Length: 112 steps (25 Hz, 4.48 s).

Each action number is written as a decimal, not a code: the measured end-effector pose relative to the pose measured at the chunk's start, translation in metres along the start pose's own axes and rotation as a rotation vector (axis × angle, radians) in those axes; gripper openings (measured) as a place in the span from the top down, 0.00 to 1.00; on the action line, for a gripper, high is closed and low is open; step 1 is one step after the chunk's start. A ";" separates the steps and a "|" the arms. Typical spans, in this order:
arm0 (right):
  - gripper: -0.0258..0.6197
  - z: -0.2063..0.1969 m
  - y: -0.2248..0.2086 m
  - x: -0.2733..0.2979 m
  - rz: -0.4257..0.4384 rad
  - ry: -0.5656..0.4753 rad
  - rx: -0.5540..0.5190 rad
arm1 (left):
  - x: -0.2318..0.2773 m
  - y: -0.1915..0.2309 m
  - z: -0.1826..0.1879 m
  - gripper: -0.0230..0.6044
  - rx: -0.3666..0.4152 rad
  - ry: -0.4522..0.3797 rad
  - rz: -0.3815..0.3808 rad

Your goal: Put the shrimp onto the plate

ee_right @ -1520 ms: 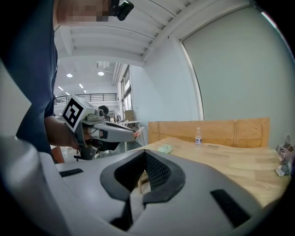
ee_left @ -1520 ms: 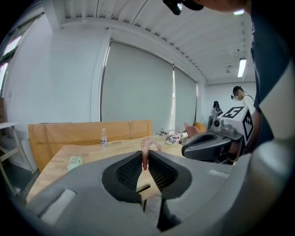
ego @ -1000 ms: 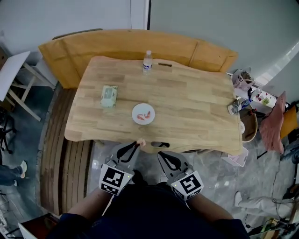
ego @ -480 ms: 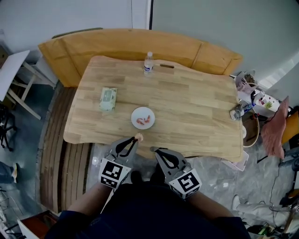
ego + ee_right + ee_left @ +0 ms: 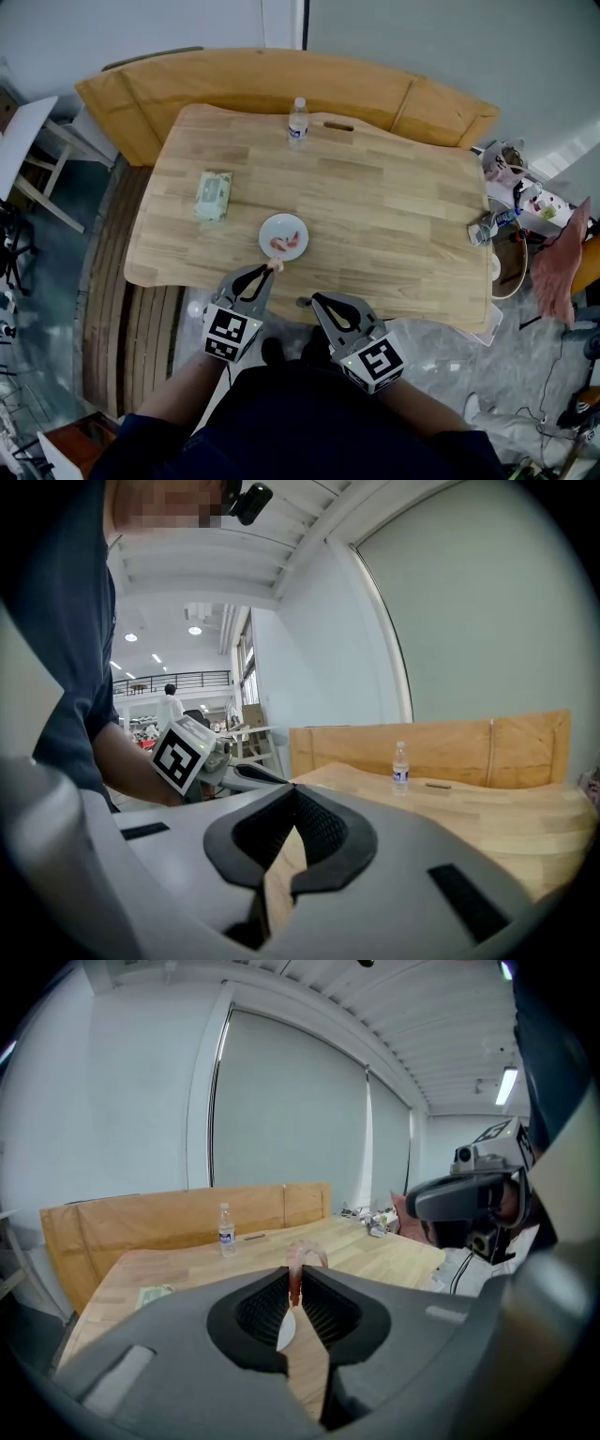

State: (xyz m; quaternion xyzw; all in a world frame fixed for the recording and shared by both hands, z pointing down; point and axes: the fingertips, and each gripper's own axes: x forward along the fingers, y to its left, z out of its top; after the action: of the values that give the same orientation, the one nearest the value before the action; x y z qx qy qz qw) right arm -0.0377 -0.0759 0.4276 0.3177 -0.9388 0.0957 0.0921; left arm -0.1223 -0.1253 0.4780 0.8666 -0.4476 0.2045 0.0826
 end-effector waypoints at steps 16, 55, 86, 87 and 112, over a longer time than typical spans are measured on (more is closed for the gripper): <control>0.94 -0.021 -0.039 -0.003 -0.004 0.061 0.033 | 0.083 0.039 -0.053 0.89 0.051 0.132 0.010; 0.95 -0.078 -0.093 -0.006 -0.037 0.171 0.136 | 0.217 0.098 -0.172 0.89 0.181 0.420 -0.033; 0.94 -0.081 -0.095 -0.004 -0.030 0.176 0.152 | 0.237 0.091 -0.188 0.88 0.273 0.497 -0.100; 0.95 -0.081 -0.095 -0.004 -0.030 0.176 0.152 | 0.236 0.090 -0.188 0.88 0.274 0.499 -0.099; 0.94 -0.048 -0.069 -0.013 -0.034 0.118 0.116 | 0.175 0.078 -0.133 0.87 0.188 0.397 -0.070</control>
State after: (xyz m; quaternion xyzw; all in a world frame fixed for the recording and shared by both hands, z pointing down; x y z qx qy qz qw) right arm 0.0201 -0.1111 0.4789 0.3320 -0.9192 0.1669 0.1306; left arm -0.1326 -0.2577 0.6697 0.8282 -0.3714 0.4088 0.0951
